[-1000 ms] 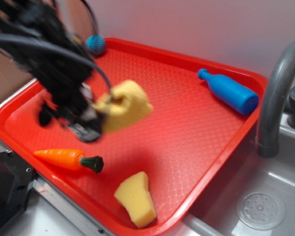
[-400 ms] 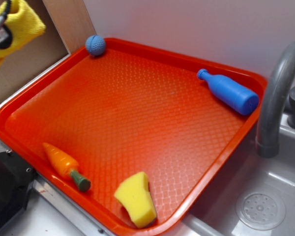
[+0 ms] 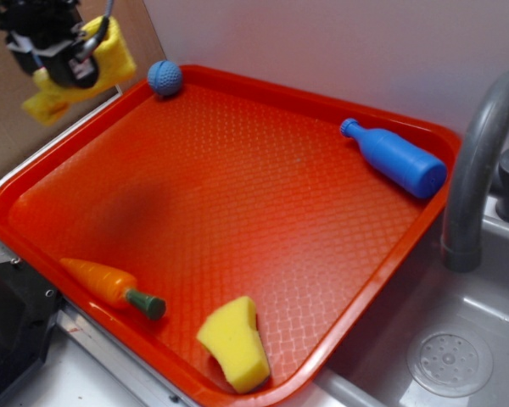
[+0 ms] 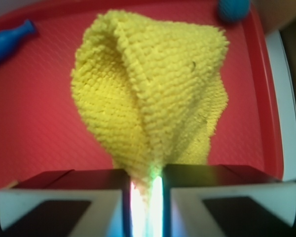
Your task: Grab the yellow cloth.
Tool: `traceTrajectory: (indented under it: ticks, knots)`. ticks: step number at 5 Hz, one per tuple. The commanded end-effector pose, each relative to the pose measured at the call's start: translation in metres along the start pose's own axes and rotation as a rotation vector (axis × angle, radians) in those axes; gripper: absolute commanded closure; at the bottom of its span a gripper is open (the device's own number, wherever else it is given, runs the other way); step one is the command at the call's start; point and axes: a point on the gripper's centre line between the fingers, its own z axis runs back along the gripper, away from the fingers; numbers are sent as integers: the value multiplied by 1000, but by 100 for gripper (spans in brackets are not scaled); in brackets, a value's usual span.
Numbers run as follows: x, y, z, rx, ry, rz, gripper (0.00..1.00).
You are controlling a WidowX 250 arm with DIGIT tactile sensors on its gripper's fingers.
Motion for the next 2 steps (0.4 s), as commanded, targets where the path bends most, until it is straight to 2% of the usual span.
traceTrajectory:
  ticks: [1,2]
  knots:
    - [6,-55,52,30,-43,-39,100]
    - [5,-54,49,23,-49,-56,100]
